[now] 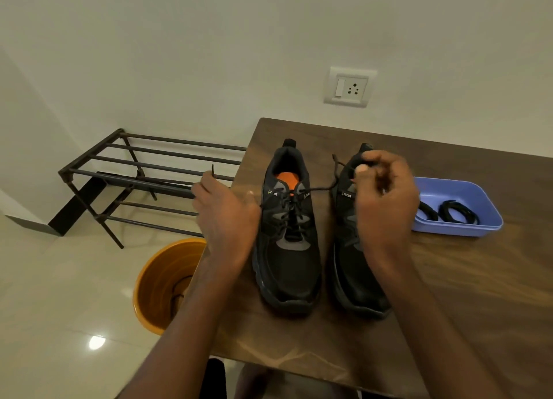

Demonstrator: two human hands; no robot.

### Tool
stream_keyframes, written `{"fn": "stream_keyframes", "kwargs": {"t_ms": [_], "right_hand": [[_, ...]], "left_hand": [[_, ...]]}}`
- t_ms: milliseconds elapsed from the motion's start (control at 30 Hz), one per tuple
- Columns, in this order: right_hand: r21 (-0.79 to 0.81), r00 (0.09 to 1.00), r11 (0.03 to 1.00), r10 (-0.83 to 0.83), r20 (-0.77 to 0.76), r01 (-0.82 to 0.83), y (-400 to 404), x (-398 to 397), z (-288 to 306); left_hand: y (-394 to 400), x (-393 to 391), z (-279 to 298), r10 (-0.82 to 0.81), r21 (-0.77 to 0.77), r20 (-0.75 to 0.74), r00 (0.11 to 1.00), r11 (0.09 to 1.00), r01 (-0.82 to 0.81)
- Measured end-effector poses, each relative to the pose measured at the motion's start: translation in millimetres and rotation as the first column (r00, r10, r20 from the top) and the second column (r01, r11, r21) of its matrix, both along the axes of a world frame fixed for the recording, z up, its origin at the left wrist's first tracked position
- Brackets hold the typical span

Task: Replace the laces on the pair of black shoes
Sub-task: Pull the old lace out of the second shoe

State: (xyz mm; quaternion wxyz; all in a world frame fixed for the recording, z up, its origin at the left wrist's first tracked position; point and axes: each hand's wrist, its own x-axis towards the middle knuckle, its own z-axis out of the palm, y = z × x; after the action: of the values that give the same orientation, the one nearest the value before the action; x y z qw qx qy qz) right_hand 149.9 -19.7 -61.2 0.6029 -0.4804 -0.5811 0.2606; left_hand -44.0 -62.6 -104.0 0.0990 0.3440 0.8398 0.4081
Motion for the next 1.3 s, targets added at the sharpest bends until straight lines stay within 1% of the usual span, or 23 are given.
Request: {"fn": "stream_keyframes", "kwargs": {"t_ms": [33,67,100,167,200,233,267,333,400,433,500,533,567,600,667,733,767,833,900,1067,1167,1233,1300], "right_hand": [[0.084,0.98,0.996,0.02,0.197,-0.037,-4,1,-2],[0.14,0.935,0.984,0.054,0.351,-0.11,-6,0,-7],[0.152,0.882,0.971,0.096,0.461,-0.184,-8,-3,-9],[0.116,0.756,0.954,0.142,0.639,-0.277,-6,-12,-14],[0.095,0.699,0.956,0.135,0.702,-0.279,-5,-15,-16],[0.076,0.671,0.964,0.119,0.732,-0.255,-4,-17,-16],[0.063,0.669,0.977,0.093,0.738,-0.205,-5,-18,-15],[-0.015,0.652,0.998,0.048,0.757,-0.056,-7,-16,-9],[-0.104,0.59,0.993,0.05,0.806,0.057,-7,-12,-4],[-0.113,0.596,0.991,0.045,0.802,0.078,-8,-11,-2],[-0.015,0.678,1.0,0.024,0.735,-0.019,-10,-12,0],[0.049,0.701,0.992,0.045,0.711,-0.113,-10,-16,-1],[0.071,0.692,0.975,0.096,0.716,-0.209,-9,-18,-3],[0.036,0.653,0.957,0.168,0.738,-0.288,-8,-20,-7],[-0.115,0.541,0.94,0.282,0.793,-0.322,-9,-22,-14],[-0.204,0.494,0.932,0.335,0.802,-0.3,-7,-22,-20],[-0.21,0.487,0.933,0.335,0.807,-0.293,-5,-21,-20],[-0.171,0.498,0.943,0.298,0.814,-0.285,-1,-19,-18],[-0.152,0.542,0.947,0.289,0.789,-0.283,0,-19,-15],[-0.201,0.616,0.94,0.334,0.713,-0.277,0,-20,-17],[-0.227,0.654,0.939,0.344,0.674,-0.26,-1,-19,-17],[-0.228,0.679,0.938,0.348,0.646,-0.263,-2,-18,-19],[-0.224,0.699,0.934,0.356,0.621,-0.277,-4,-18,-22]], "left_hand": [[-1,4,4,-0.007,-0.051,-0.117,0.993,0.999,0.001],[-2,8,8,-0.029,-0.044,-0.184,0.982,0.999,0.021],[-3,11,14,-0.063,0.001,-0.23,0.971,0.998,0.064],[-2,14,19,-0.177,0.115,-0.314,0.933,0.968,0.223],[-1,15,18,-0.264,0.156,-0.333,0.905,0.931,0.329],[1,15,15,-0.364,0.17,-0.332,0.87,0.884,0.435],[2,15,12,-0.453,0.15,-0.33,0.828,0.841,0.52],[3,13,3,-0.556,0.061,-0.342,0.758,0.792,0.608],[4,10,-2,-0.581,0.017,-0.337,0.741,0.783,0.622],[5,9,-3,-0.581,0.017,-0.337,0.741,0.783,0.622],[5,8,-2,-0.584,0.028,-0.334,0.74,0.779,0.627],[6,6,-1,-0.585,0.038,-0.333,0.739,0.775,0.631],[8,4,0,-0.586,0.05,-0.334,0.738,0.771,0.635],[9,3,0,-0.584,0.065,-0.339,0.738,0.768,0.637],[9,2,1,-0.58,0.099,-0.337,0.742,0.762,0.64],[8,0,5,-0.587,0.123,-0.311,0.747,0.755,0.644],[8,-2,6,-0.593,0.126,-0.299,0.747,0.752,0.647],[10,-5,7,-0.606,0.11,-0.305,0.735,0.744,0.659],[15,-10,10,-0.613,0.114,-0.3,0.731,0.738,0.666],[21,-15,11,-0.552,0.216,-0.249,0.795,0.769,0.602],[22,-18,11,-0.526,0.247,-0.159,0.835,0.798,0.55],[22,-16,11,-0.563,0.225,-0.115,0.818,0.788,0.574],[23,-13,11,-0.592,0.18,-0.119,0.797,0.776,0.604]]}}
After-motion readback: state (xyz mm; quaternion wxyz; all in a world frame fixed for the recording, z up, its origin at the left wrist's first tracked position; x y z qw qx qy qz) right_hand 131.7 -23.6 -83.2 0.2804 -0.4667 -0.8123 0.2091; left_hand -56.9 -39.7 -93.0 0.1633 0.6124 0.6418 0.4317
